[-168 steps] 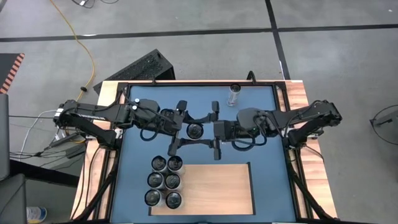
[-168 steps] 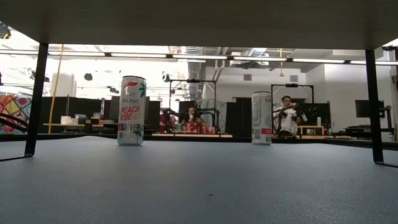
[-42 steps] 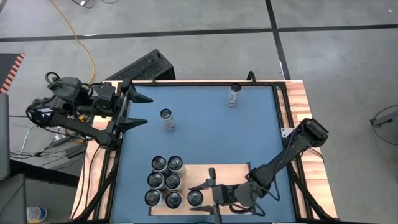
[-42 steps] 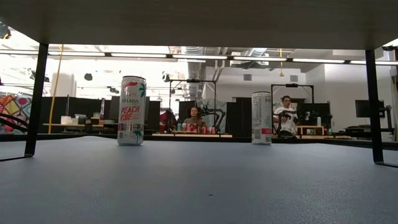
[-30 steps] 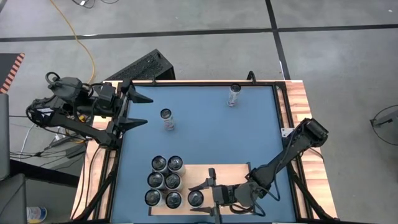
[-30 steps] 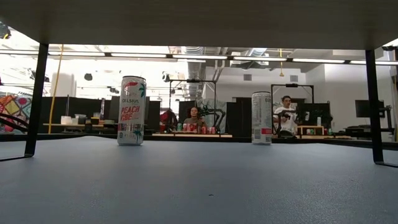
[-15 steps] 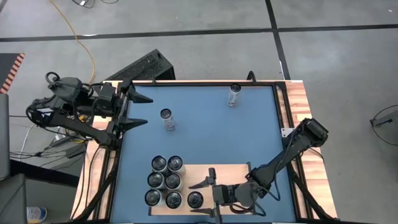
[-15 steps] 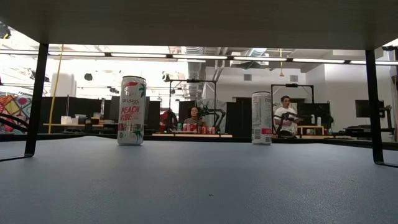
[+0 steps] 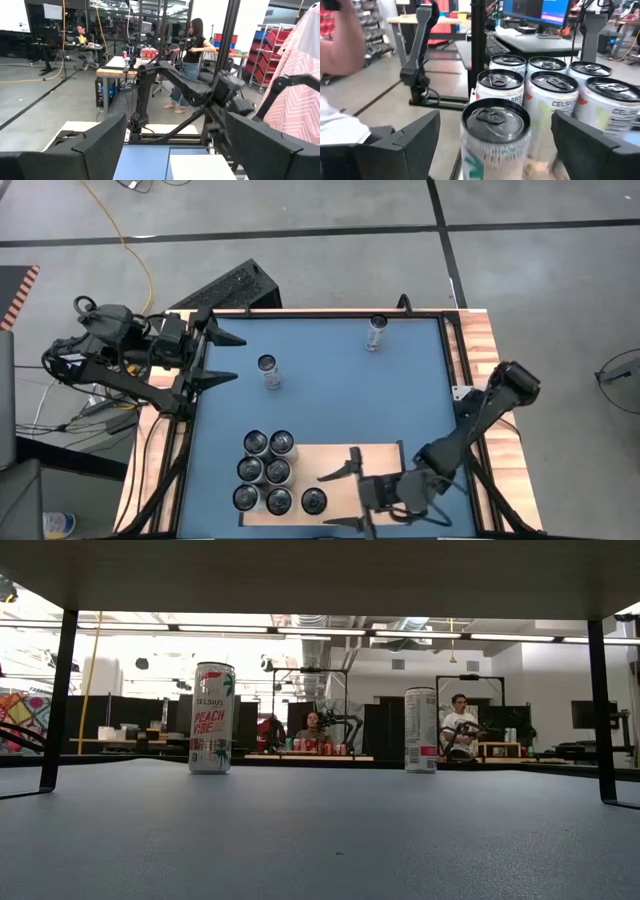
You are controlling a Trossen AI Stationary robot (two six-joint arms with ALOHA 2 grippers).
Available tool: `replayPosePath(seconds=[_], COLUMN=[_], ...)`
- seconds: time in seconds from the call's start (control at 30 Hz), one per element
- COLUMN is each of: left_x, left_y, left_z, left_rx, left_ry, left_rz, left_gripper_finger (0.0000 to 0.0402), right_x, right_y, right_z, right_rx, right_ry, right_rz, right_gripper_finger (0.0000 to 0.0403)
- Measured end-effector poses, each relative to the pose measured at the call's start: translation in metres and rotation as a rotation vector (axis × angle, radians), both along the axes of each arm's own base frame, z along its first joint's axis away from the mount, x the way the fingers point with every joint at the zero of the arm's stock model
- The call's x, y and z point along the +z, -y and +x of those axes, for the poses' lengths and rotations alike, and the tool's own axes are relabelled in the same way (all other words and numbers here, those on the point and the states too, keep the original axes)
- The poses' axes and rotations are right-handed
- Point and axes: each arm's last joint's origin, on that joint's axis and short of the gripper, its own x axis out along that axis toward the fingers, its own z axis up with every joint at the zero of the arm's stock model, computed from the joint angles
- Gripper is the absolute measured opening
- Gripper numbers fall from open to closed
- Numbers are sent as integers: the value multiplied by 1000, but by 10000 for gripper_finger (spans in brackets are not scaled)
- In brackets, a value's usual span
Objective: Place canned beverage on shelf
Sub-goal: Put the right white pink soda can on the shelf aligned with the other white pink soda can
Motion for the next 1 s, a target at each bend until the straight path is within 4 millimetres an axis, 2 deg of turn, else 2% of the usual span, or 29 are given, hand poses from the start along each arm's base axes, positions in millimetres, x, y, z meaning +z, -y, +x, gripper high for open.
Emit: replayPosePath(seconds=[0.1,0.2,0.37,0.5,0.6,0.7,0.83,1.0], left_x=[0,0,-2,-4,-5,-5,-6,-6], left_y=[0,0,0,0,-1,-1,-1,-3], left_z=[0,0,0,0,1,1,1,1], left_rx=[0,0,1,17,39,47,48,105], left_ry=[-4,-4,-24,-46,-56,-55,-56,-59], left_rz=[1,1,4,6,6,22,30,51], left_gripper_finger=[325,325,325,325,325,325,325,325], right_x=[16,32,48,48,38,17,-14,-43], right_y=[11,32,82,125,159,186,210,234], right_z=[-20,-42,-73,-90,-102,-116,-138,-162], right_rx=[-55,-216,-673,-856,-940,-1035,-1098,-1170], right_ry=[-39,-82,-112,-157,-257,-348,-387,-303], right_rz=[-49,-137,-273,-269,-258,-265,-225,-94], right_gripper_finger=[357,357,357,357,357,357,357,357])
